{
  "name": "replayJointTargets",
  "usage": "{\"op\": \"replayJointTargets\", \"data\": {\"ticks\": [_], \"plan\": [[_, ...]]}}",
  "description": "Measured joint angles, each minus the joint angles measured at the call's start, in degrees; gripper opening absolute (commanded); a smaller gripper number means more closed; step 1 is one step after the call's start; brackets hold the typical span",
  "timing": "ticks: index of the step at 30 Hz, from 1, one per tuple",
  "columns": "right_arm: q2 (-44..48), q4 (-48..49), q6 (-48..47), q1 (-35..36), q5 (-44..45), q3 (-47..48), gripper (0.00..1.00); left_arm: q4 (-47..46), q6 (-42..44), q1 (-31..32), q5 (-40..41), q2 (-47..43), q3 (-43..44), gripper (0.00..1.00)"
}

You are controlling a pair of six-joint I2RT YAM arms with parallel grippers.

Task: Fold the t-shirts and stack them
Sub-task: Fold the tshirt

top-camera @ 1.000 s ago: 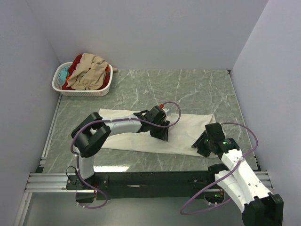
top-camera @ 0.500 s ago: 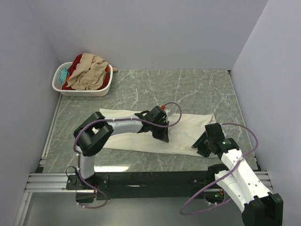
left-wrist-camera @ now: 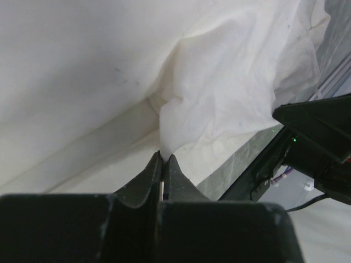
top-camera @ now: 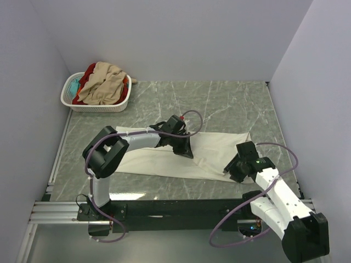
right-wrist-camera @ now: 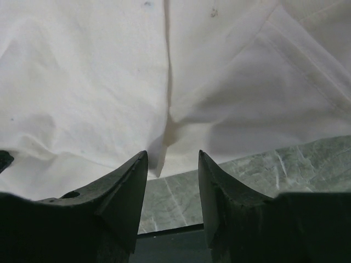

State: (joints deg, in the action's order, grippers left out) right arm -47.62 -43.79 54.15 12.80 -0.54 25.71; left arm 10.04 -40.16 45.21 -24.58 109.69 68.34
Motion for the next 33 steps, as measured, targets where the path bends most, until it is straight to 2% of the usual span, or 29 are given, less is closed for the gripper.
{"op": "replayJointTargets", "data": {"ticks": [5, 11, 15, 23, 33], "plan": [[-0.72, 0.46, 0.13, 1.6, 0.09, 0.48, 0.47, 0.09, 0.0, 0.39, -2.1, 1.01, 0.28, 0.0], [6.75, 0.46, 0.92, 3.63, 0.46, 0.59, 0.47, 0.59, -0.22, 0.42, -3.26, 2.36, 0.85, 0.0], [8.28, 0.68, 1.01, 4.04, -0.02, 0.39, 0.46, 0.96, -0.24, 0.39, -3.34, 2.4, 1.2, 0.0], [4.35, 2.99, 1.07, 5.35, -0.39, -1.53, 0.5, 1.57, -1.09, 0.35, -3.56, 2.4, 1.22, 0.0], [-2.8, 8.39, -0.98, 6.03, 0.09, -1.44, 0.48, 1.88, -1.09, 0.35, -3.63, 2.4, 1.22, 0.0]]}}
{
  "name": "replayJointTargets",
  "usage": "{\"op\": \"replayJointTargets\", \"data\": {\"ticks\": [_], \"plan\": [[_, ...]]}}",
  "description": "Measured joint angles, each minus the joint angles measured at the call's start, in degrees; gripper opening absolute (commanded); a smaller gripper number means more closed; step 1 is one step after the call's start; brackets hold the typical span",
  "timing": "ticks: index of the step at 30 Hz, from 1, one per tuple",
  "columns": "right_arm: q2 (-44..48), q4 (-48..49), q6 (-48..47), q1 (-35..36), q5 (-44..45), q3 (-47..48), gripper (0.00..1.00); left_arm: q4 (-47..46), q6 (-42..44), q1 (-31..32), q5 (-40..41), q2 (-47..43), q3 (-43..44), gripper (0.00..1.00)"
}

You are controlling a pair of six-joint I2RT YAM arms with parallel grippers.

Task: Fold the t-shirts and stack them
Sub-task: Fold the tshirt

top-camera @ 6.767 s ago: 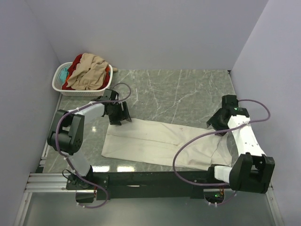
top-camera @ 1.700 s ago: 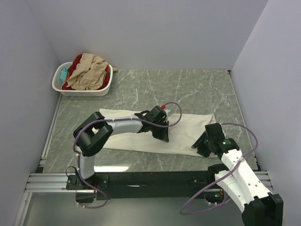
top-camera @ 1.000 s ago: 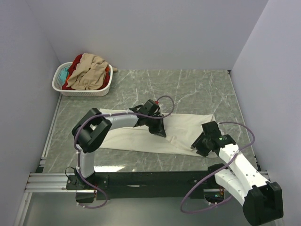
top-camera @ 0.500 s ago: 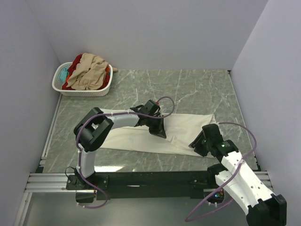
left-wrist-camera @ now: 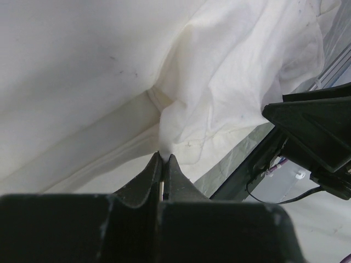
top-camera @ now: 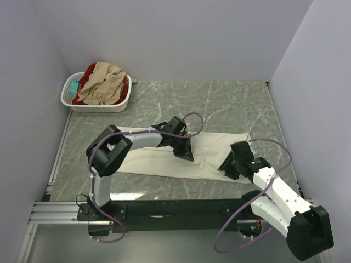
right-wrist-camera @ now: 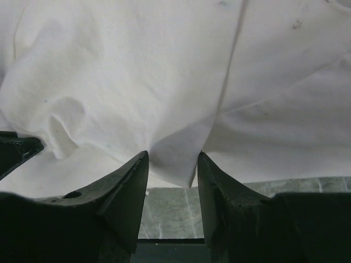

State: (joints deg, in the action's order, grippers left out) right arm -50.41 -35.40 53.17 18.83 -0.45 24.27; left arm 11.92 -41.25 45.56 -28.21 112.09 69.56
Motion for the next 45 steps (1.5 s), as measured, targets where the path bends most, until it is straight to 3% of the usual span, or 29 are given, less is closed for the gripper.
{"op": "replayJointTargets", "data": {"ticks": [6, 13, 18, 29, 45], "plan": [[2.62, 1.33, 0.57, 0.07, -1.2, -0.04, 0.47, 0.22, -0.17, -0.28, -0.04, 0.0, 0.0, 0.0], [9.18, 6.29, 3.23, 0.11, -8.44, -4.28, 0.47, 0.37, -0.44, -0.59, -0.46, -0.04, 0.0, 0.0], [11.87, 4.68, 4.04, 0.17, -11.45, -5.2, 0.48, 1.03, -0.46, -0.61, -0.68, -0.35, 0.0, 0.0], [14.03, -3.56, 5.51, 0.15, -9.22, -4.24, 0.49, 5.16, -0.74, -1.38, -2.27, -2.78, -0.02, 0.0], [13.6, -1.62, 7.23, 0.15, -7.65, -6.03, 0.44, 6.05, -1.51, -2.43, -5.64, -3.3, -0.13, 0.0]]}}
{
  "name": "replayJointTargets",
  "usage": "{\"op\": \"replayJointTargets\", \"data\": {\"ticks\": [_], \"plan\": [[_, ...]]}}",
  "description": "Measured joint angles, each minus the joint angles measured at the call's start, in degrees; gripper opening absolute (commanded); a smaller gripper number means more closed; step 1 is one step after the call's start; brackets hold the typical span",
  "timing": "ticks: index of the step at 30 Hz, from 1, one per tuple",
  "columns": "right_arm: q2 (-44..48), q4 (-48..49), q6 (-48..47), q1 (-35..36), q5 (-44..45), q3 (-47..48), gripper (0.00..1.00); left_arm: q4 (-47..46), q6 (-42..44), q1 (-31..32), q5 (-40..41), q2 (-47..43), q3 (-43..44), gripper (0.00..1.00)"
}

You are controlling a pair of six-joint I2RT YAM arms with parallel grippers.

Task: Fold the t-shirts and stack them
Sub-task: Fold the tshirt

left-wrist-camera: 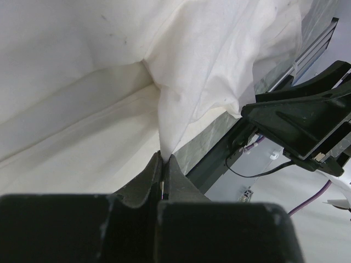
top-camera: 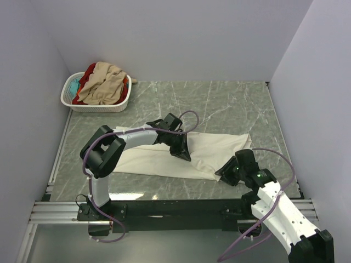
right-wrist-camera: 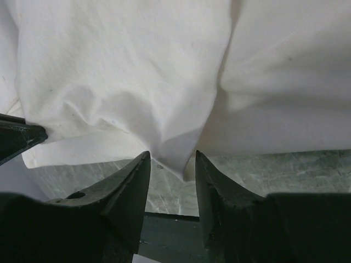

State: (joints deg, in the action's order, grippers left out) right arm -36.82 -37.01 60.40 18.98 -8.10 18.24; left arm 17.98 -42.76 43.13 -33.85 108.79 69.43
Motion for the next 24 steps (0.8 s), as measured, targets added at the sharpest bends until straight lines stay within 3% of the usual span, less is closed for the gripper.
{"op": "replayJointTargets", "data": {"ticks": [5, 12, 24], "plan": [[-0.57, 0.85, -0.15, 0.0, -0.11, -0.02, 0.34, -0.04, 0.0, 0.0, 0.0, 0.0, 0.0, 0.0], [-0.94, 1.7, -0.28, 0.0, -0.22, -0.04, 0.01, 0.04, 0.02, 0.0, 0.0, 0.04, 0.0, 0.0], [0.7, -2.97, 0.11, -0.42, 1.51, 0.5, 0.0, 1.03, 0.04, -0.66, 0.02, 0.83, 0.0, 0.0]]}}
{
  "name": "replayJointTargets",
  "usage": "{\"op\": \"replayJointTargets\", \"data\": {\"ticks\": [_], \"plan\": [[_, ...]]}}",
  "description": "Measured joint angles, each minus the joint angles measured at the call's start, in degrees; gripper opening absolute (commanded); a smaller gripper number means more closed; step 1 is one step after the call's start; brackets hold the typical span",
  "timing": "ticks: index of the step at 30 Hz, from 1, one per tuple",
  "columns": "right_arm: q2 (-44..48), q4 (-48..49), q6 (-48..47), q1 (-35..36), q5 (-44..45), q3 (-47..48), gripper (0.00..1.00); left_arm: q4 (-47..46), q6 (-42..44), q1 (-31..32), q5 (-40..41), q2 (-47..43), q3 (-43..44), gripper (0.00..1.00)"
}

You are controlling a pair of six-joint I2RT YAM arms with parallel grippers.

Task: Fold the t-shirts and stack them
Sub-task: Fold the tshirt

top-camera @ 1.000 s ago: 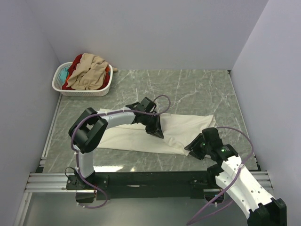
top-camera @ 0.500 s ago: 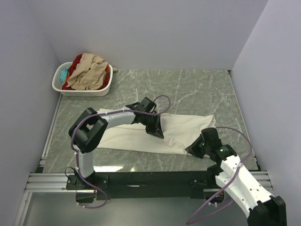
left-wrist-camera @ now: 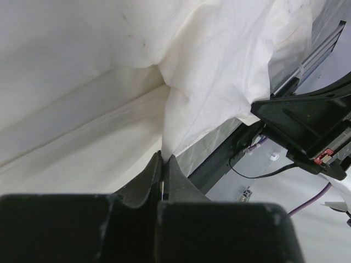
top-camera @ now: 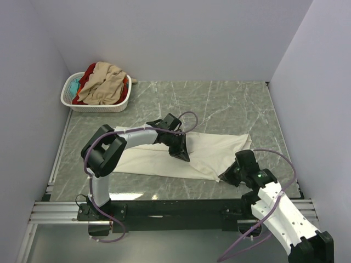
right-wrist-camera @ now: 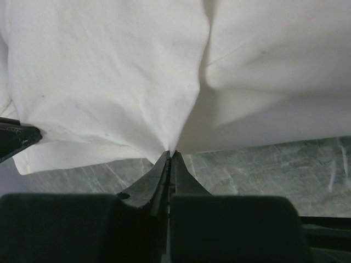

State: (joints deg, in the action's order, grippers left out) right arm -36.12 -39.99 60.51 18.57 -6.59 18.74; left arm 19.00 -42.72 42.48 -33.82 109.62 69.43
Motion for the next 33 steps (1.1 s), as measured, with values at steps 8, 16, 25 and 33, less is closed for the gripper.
{"op": "replayJointTargets", "data": {"ticks": [8, 16, 25, 33], "plan": [[-0.07, -1.66, 0.11, -1.53, 0.0, 0.24, 0.0, 0.17, -0.02, -0.68, -0.46, 0.0, 0.0, 0.0], [-1.01, -1.77, -0.46, -4.22, -0.61, 0.9, 0.04, 0.35, 0.02, -0.79, -0.98, 0.2, 0.0, 0.07], [-2.97, -5.99, -3.5, -4.48, -0.96, 5.81, 0.51, 5.55, 1.73, -0.92, -0.76, 0.35, 0.13, 0.59], [-6.73, -9.27, -6.62, -4.66, 1.86, 18.84, 0.53, 10.12, 2.86, -2.82, 0.61, -4.87, 1.75, 0.67]]}}
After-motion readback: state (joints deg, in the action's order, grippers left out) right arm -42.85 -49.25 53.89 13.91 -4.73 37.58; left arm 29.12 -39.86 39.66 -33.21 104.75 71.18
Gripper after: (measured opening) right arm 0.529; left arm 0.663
